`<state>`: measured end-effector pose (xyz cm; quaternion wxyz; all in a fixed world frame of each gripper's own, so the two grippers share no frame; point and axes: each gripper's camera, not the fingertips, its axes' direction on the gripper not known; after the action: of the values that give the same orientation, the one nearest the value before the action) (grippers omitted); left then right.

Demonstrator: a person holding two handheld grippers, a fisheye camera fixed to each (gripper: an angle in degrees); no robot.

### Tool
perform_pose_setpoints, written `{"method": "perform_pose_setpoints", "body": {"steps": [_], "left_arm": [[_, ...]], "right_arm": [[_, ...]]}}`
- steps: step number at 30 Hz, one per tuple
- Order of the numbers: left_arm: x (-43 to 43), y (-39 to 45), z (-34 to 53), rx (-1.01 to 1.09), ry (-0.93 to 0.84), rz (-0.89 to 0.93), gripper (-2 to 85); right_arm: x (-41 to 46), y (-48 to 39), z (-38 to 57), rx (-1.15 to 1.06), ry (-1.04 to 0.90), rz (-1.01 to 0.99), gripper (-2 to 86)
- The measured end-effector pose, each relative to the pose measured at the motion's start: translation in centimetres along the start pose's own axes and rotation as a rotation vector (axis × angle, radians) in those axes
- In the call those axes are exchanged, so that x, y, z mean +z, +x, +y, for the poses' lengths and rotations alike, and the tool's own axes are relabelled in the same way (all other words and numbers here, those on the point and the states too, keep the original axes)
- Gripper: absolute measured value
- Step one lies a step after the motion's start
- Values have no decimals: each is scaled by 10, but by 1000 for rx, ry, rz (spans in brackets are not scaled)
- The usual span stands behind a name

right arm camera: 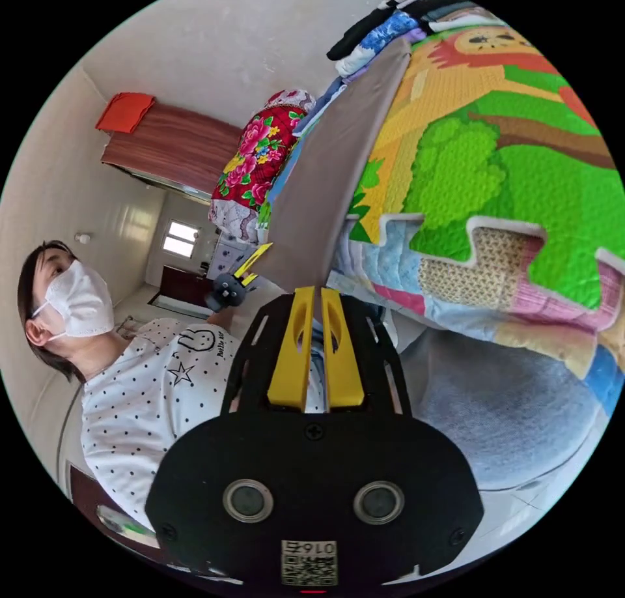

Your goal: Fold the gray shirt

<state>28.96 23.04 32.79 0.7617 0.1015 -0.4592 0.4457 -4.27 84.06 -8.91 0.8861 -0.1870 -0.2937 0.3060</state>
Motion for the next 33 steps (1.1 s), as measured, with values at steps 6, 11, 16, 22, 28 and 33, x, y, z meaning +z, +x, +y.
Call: {"method": "perform_pose_setpoints", "body": {"steps": [6,11,16,22,28,33], "left_arm": [[59,-241,-1,-542,195,370,58],[212,-396,-67,-694,140,602,60],[386,-504,-107,-888,-79,624,73],[492,-556,-136,-900,-81,813,87],[536,-589,-152,-855,-147,677,4],[548,-636,-134,-945,-60,659,-8]], "right_arm": [[-46,-54,-80,-298,218,322,72],[-31,-35,-262,-350,190,427,130],[6,57,-423,-127,64,470,136],[30,140,-511,45,21,488,133],[33,172,-552,22,16,401,43],[26,182,-581,11,59,415,8]]}}
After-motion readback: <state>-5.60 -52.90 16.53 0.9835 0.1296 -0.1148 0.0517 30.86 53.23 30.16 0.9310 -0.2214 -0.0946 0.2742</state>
